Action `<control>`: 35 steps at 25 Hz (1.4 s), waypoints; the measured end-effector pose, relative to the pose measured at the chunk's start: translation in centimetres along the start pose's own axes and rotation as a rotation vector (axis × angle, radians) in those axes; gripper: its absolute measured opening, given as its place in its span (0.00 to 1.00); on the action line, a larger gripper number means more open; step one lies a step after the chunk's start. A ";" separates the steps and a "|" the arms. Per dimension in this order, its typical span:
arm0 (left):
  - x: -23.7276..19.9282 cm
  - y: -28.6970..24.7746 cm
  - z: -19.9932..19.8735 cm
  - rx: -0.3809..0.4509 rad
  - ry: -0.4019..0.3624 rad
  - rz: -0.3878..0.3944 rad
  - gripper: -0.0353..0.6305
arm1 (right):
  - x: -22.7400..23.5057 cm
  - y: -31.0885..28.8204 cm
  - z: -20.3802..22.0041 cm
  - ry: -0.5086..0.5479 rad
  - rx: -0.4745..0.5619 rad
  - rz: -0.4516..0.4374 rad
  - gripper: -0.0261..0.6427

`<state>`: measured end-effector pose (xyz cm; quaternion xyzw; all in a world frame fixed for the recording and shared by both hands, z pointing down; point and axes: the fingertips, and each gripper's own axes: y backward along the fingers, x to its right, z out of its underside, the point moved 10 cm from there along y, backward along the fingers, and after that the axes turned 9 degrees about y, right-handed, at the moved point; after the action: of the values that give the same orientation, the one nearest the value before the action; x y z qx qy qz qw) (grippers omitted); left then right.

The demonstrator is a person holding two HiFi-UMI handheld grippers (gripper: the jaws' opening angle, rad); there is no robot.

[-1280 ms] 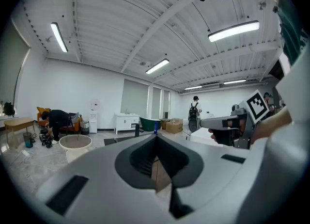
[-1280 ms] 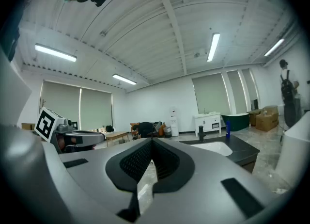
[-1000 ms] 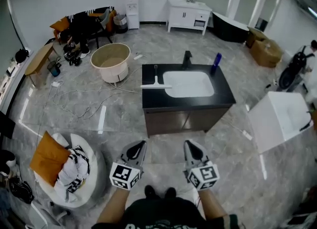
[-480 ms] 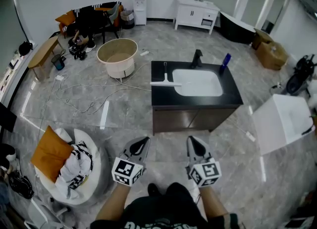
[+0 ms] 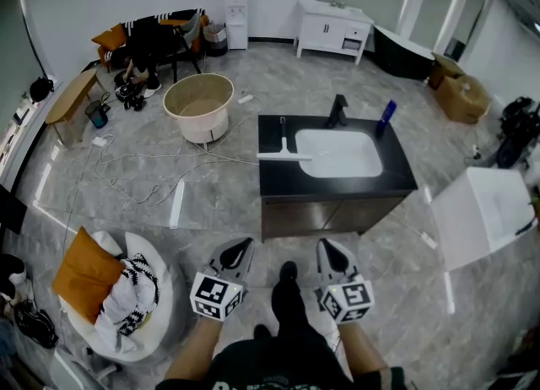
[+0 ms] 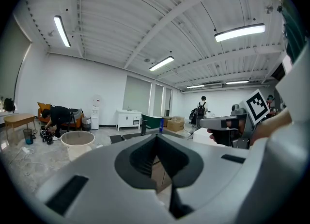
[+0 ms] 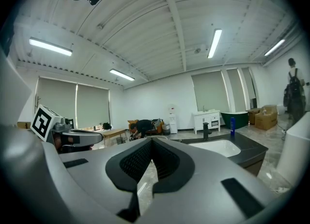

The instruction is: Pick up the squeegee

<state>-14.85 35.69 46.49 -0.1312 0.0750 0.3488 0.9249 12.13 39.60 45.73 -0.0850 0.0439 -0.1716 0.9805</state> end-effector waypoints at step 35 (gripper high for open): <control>-21.8 -34.1 -12.0 -0.036 0.008 -0.077 0.05 | 17.7 -41.1 -5.1 -0.002 -0.086 -0.122 0.04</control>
<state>-9.00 -6.14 46.56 -0.1519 0.0676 0.3136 0.9349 14.58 -5.35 47.15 -0.1295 0.0450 -0.2290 0.9637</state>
